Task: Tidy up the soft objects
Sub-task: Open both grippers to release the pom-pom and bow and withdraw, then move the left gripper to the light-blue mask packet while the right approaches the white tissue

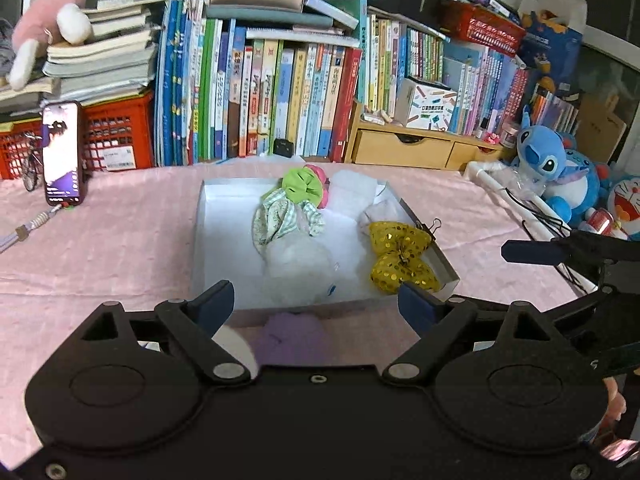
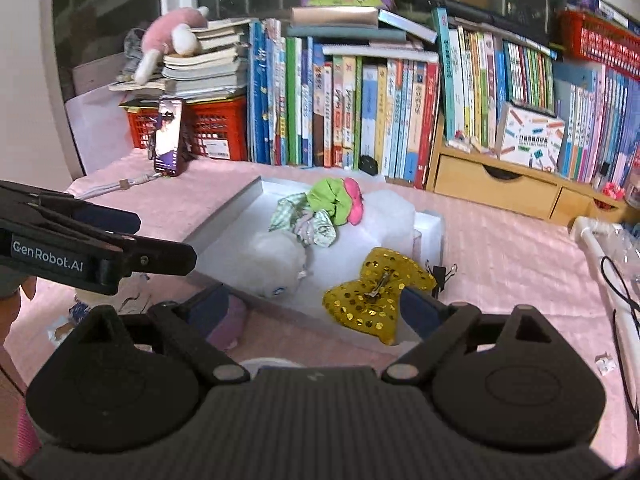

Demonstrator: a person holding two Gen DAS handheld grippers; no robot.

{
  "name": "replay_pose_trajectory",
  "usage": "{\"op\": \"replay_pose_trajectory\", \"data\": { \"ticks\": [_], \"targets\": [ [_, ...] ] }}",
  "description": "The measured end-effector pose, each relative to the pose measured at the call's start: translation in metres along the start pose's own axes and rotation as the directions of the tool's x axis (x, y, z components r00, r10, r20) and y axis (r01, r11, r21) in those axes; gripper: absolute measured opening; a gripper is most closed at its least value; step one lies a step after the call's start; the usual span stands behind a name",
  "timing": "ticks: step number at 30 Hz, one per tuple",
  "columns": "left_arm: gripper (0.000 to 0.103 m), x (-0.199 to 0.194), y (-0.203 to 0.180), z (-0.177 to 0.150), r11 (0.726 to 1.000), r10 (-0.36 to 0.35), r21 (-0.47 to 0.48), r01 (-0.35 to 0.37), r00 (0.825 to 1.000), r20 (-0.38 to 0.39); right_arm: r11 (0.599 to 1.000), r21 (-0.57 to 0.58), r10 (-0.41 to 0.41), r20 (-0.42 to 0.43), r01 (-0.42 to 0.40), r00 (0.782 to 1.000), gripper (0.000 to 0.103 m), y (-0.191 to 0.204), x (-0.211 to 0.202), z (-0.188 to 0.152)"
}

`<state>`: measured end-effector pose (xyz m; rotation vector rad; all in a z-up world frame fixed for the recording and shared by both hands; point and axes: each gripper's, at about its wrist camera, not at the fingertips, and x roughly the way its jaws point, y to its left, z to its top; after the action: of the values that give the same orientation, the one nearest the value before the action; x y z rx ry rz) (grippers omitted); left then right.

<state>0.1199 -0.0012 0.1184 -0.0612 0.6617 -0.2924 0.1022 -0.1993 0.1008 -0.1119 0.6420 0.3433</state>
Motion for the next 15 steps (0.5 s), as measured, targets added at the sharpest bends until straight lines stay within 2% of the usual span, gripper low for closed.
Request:
{"op": "replay_pose_trajectory", "data": {
  "ticks": [7, 15],
  "targets": [
    [0.092, -0.03, 0.006, -0.037, 1.0, 0.003, 0.016, -0.004, 0.997, 0.073, 0.999, -0.034, 0.016, 0.041, -0.015, 0.999, 0.098, 0.017, -0.014, -0.019],
    [0.092, -0.051, 0.015, -0.064, 1.0, 0.023, 0.018, -0.025, 0.994, 0.11, 0.998, -0.068, 0.026, 0.086, -0.02, 0.996, 0.1, 0.035, -0.027, -0.034]
  ]
}}
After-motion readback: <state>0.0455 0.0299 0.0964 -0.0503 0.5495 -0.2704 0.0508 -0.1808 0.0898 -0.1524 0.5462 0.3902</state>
